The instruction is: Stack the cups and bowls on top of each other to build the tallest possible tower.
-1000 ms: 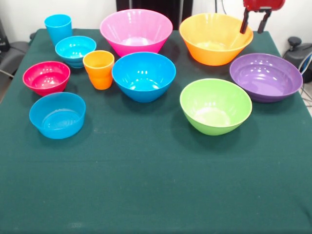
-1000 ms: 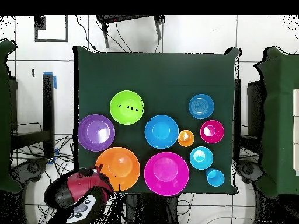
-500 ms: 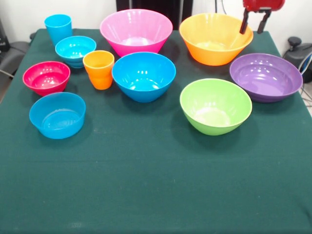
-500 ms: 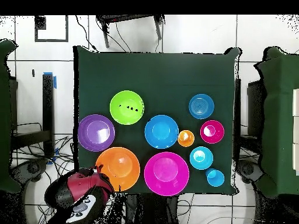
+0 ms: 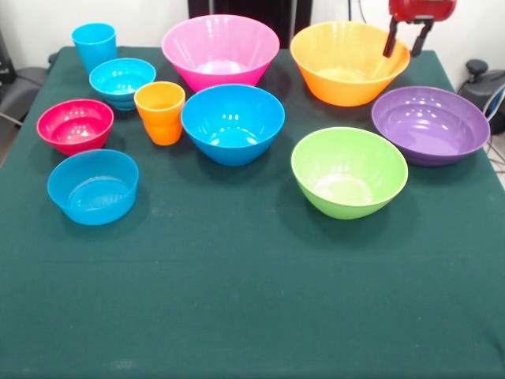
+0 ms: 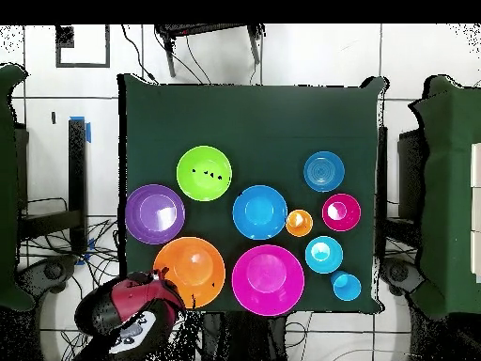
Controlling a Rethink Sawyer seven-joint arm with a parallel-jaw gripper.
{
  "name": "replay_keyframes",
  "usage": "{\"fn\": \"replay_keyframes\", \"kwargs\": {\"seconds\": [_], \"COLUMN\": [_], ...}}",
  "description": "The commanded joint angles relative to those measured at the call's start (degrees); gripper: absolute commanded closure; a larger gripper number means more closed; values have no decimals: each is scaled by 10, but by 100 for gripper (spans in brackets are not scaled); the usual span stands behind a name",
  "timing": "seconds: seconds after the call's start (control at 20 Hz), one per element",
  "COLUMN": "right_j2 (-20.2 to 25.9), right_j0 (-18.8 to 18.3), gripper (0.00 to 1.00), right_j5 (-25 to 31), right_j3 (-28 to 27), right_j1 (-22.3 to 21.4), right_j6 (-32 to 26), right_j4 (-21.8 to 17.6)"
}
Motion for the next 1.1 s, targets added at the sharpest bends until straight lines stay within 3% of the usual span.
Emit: {"fn": "replay_keyframes", "kwargs": {"seconds": [0.05,0.45,0.5,1.1], "right_j2": [18,18,17,16], "right_j0": [0,5,7,14], "gripper": [0,0,100,100], "right_j5": [5,5,6,42], "right_j3": [-35,-38,-39,-44], "right_j1": [29,31,31,17], "right_j6": [81,85,85,92], "right_j4": [-2,3,3,19]}}
